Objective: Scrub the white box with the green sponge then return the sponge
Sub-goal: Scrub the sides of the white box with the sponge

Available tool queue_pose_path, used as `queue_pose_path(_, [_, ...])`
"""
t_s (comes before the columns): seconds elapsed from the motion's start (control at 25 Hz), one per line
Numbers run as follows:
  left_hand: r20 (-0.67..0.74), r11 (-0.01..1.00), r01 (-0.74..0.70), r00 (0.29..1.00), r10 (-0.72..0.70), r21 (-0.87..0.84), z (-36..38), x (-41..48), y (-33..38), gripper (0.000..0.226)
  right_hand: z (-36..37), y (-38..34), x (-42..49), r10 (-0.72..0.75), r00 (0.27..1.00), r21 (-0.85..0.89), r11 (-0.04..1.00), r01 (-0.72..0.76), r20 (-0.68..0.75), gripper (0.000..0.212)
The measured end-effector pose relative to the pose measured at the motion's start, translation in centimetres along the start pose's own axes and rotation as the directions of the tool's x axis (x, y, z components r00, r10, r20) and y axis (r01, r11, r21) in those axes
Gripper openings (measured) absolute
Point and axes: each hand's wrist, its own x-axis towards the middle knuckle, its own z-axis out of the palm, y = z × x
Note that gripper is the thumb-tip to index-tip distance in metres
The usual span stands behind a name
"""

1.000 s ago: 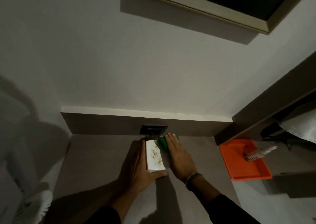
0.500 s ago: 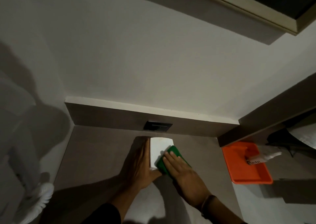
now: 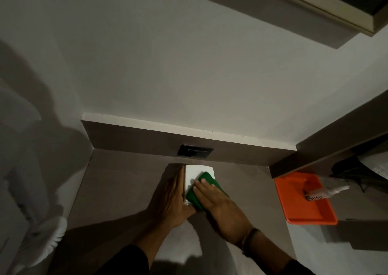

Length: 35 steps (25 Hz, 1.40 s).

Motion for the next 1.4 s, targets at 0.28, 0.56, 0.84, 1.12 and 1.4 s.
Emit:
queue_pose_path(0.28, [0.09, 0.998, -0.001, 0.996, 0.007, -0.07, 0.7, 1.1, -0.3, 0.14, -2.4, 3.0, 5.8, 0.268, 0.958, 0.096, 0.961, -0.259, -0.101, 0.059])
queue_pose_path(0.56, [0.244, 0.994, 0.106, 0.964, -0.105, 0.01, -0.1, -0.2, 0.7, 0.103, -1.5, -0.2, 1.7, -0.042, 0.999, 0.04, 0.998, 0.043, -0.024, 0.065])
queue_pose_path(0.84, [0.028, 0.991, -0.025, 0.999, 0.028, -0.128, -1.3, -0.1, 1.5, 0.134, -2.7, 3.4, 6.6, 0.164, 0.984, 0.104, 0.982, -0.157, -0.065, 0.057])
queue_pose_path(1.12, [0.218, 0.988, 0.085, 0.975, -0.055, -0.132, -0.5, -0.7, -0.2, 0.096, -0.9, -0.1, -1.8, -0.13, 0.991, 0.051, 0.99, 0.129, 0.011, 0.063])
queue_pose_path(1.4, [0.157, 0.975, 0.036, 0.988, -0.002, -0.218, -0.6, 0.4, 1.3, 0.13, -1.7, 4.2, 0.5, 0.171, 0.984, 0.156, 0.975, -0.161, -0.053, 0.061])
